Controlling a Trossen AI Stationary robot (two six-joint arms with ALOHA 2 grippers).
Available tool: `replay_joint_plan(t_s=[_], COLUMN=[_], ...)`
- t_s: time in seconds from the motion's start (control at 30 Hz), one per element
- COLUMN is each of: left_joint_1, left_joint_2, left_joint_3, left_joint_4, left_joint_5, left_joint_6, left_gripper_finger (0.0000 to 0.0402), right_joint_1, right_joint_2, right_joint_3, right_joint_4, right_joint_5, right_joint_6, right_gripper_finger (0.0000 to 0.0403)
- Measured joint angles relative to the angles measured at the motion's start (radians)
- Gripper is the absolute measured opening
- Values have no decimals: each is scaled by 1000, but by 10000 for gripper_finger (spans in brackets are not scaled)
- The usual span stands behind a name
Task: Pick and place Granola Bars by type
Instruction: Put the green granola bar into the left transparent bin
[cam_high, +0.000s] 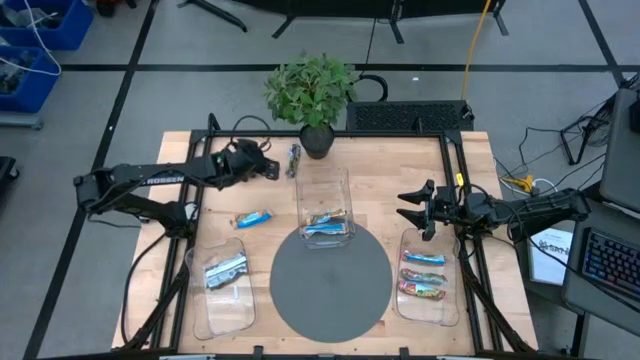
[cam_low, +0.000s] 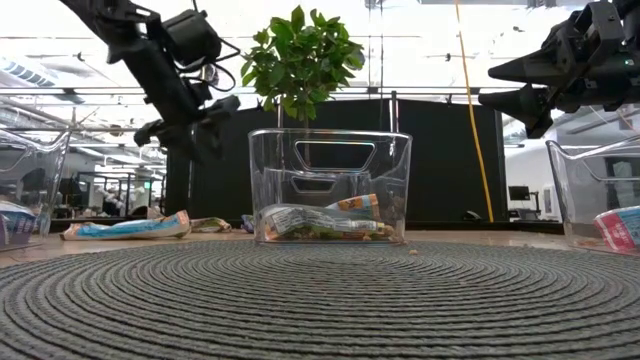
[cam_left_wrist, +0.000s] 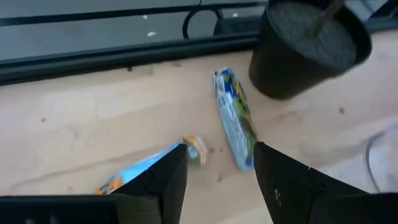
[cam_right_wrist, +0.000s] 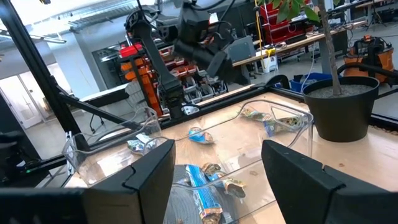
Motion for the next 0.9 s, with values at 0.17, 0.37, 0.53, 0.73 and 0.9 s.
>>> replay_joint_plan(t_s=[0.17,0.37,0.53,0.73,0.9], left_joint_1=[44,68,97,128,133], left_joint_2=[1,63,136,210,265], left_joint_3=[-36,-54,-54,-54,-54], left_joint_4=[126,228,273,403,440], left_joint_5=[18,18,74,180,193], left_joint_6=[50,51,-16,-57,-87], left_gripper_finger=[186,186,186,186,186], right_joint_1=[0,0,0,0,0], right_joint_2=[0,0,0,0,0], right_joint_3=[0,0,0,0,0], right_joint_4=[0,0,0,0,0], right_joint_5=[0,0,0,0,0], right_joint_6=[0,0,0,0,0], right_gripper_finger=[233,233,233,233,233])
